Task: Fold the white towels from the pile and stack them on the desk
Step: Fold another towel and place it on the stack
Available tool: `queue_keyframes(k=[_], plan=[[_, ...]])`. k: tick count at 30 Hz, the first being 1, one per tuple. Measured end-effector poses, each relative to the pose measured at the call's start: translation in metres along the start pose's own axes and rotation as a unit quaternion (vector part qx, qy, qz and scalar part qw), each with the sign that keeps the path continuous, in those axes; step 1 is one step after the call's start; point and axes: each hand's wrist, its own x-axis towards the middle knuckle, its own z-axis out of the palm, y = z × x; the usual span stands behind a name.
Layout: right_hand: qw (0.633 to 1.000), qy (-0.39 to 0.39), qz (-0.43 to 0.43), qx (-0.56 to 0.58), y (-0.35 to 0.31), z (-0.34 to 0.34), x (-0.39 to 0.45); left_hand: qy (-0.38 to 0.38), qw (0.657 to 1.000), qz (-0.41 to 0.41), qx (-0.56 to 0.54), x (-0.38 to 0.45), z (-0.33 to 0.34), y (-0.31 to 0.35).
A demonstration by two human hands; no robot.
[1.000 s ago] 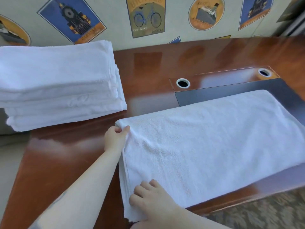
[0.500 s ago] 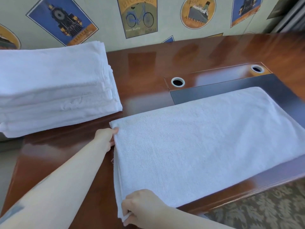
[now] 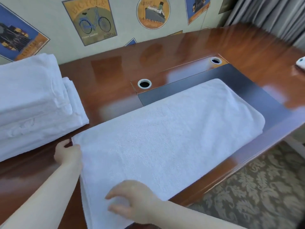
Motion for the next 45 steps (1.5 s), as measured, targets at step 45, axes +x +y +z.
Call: queue_keyframes(k=[45], plan=[[0.935,0.132,0.327,-0.032,0.403,-0.295,-0.022,-0.304,0.591,0.585,0.465,-0.289,0.414,0.061]])
